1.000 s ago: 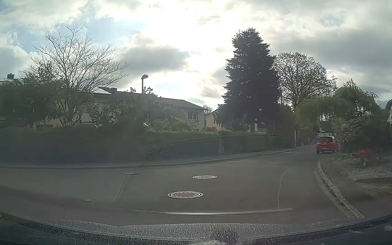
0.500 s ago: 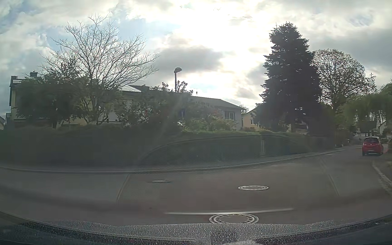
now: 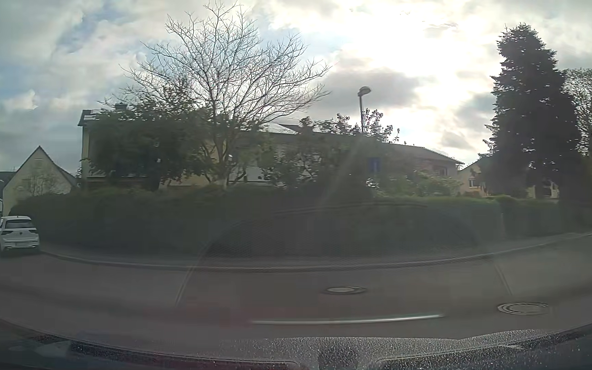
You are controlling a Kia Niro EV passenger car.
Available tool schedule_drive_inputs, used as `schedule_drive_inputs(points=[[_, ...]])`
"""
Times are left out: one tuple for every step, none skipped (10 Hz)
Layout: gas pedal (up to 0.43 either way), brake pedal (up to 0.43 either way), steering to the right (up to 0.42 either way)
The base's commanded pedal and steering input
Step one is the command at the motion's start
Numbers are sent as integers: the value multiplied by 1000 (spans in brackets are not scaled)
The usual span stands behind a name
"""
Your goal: Follow the waypoints while adhering to traffic rules and regulations
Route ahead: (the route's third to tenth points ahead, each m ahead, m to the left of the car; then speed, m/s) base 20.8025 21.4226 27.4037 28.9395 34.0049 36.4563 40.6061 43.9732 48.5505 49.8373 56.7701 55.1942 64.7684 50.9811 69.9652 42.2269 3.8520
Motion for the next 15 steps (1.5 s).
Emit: schedule_drive_inputs(points=[[87,0,-586],[87,0,-606],[87,0,-619],[87,0,-623],[87,0,-623],[98,0,-623],[110,0,-622],[118,0,-617],[118,0,-607],[118,0,-590],[118,0,-558],[118,0,-509],[118,0,-461],[118,0,-414],[118,0,-360]])
